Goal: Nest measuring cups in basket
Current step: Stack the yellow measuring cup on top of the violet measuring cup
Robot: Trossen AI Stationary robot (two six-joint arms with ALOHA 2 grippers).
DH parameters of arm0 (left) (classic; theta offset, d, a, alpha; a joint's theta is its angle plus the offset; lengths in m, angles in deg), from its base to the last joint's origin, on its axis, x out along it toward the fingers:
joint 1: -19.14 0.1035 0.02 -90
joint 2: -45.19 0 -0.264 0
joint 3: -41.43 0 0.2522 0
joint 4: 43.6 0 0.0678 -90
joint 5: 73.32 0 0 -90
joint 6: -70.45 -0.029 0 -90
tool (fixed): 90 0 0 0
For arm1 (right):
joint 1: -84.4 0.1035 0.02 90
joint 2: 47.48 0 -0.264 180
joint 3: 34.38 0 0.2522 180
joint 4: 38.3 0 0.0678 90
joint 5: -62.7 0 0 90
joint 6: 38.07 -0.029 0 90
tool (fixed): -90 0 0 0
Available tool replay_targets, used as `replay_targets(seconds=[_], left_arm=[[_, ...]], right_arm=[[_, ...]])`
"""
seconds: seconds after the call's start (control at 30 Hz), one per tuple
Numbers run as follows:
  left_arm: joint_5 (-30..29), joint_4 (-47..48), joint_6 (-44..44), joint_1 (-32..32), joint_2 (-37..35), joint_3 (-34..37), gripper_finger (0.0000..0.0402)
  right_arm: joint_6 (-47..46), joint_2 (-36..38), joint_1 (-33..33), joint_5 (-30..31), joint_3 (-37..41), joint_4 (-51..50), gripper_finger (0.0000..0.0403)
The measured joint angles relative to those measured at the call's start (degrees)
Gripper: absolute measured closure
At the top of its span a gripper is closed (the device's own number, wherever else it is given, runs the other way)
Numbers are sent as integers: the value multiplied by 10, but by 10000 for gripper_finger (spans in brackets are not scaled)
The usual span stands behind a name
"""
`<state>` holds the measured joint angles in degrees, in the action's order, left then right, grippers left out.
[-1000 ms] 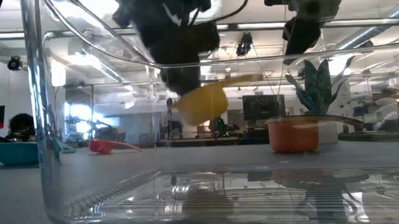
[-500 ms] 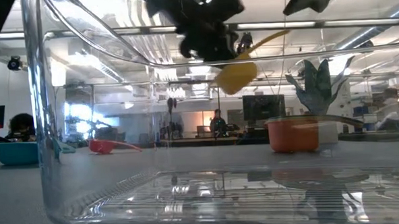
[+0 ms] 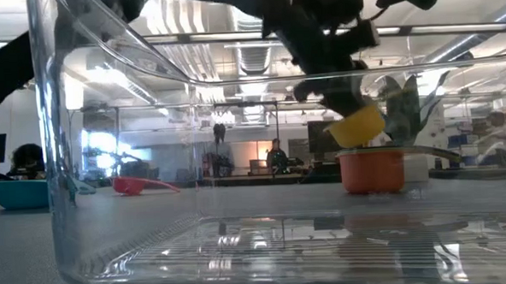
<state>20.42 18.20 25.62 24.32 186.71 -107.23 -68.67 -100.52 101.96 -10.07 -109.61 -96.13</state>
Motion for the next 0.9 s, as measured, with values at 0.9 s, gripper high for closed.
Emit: replay_targets(seconds=[0.9], left_arm=[[79, -38, -61, 23, -30, 90, 331]], right_arm=[[4, -19, 6, 8, 8, 2, 177]])
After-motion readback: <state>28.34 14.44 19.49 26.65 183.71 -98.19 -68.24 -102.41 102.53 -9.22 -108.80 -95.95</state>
